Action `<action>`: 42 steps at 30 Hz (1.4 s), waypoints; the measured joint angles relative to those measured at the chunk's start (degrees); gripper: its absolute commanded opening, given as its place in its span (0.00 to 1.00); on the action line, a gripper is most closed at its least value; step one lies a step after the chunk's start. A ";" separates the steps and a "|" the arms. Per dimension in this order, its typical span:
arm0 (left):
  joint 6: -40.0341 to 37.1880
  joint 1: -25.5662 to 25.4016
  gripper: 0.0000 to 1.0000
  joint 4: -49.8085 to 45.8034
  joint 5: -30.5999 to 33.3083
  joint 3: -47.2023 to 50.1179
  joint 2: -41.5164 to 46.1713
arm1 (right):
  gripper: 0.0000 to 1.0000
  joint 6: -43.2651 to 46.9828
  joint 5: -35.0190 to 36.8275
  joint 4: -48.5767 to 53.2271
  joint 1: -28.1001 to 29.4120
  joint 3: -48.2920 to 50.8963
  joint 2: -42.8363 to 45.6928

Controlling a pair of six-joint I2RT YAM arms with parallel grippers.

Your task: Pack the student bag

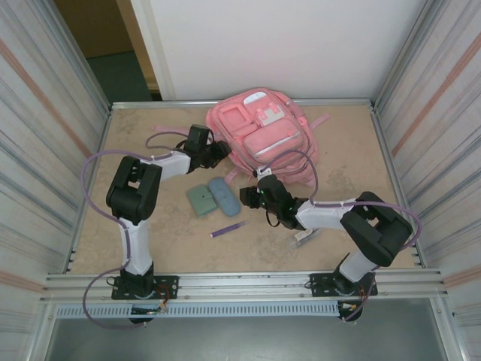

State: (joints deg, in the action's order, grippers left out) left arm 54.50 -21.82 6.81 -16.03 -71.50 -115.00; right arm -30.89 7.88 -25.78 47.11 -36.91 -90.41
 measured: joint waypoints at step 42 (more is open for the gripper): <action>3.48 -5.29 0.00 -7.54 1.70 1.90 11.69 | 0.56 -9.53 -7.82 28.79 -9.49 -12.35 4.15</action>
State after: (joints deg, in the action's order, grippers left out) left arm 57.98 -27.11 -0.73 -14.33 -69.60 -103.31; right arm -40.42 0.05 3.01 37.63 -49.25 -86.26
